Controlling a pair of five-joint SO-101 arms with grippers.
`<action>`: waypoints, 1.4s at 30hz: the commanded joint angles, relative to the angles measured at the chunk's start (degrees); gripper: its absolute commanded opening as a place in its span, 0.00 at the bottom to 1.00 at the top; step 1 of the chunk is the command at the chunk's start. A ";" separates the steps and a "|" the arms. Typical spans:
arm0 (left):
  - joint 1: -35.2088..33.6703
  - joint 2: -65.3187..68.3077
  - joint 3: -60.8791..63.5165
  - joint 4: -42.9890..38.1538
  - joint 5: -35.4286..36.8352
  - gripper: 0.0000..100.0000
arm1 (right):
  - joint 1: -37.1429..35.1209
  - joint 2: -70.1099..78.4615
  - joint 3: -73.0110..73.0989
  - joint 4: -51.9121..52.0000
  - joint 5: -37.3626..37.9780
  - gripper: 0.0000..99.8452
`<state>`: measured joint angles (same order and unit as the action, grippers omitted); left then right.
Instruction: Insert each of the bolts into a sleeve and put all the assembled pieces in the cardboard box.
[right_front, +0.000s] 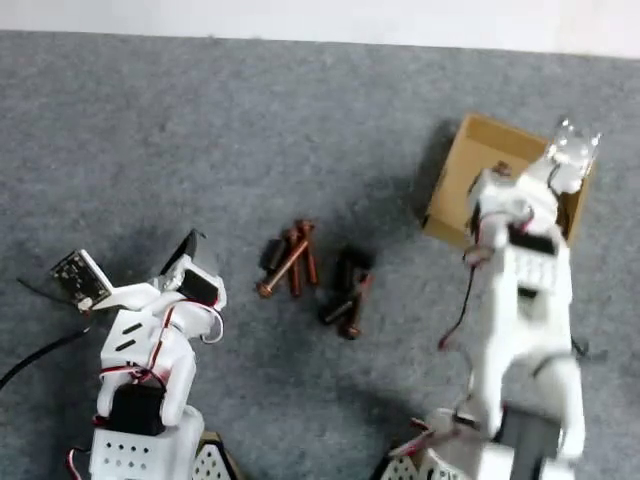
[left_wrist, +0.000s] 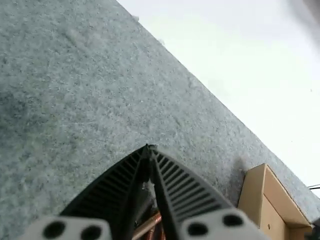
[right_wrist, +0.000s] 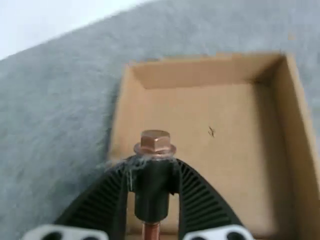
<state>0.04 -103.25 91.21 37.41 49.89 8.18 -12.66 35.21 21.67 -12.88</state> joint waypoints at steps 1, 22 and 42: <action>-0.84 -0.66 -0.22 -1.41 -0.35 0.01 | 1.27 9.98 -10.33 -2.24 -6.15 0.01; -0.75 -0.66 -0.31 -1.41 -0.35 0.01 | -13.67 -5.76 -3.74 14.20 -6.51 0.32; -0.84 -0.66 -0.31 -1.41 -0.35 0.01 | -37.14 -6.37 17.10 10.86 24.09 0.32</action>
<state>0.04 -103.25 91.21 37.23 49.89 -30.59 -22.24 54.29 35.38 7.16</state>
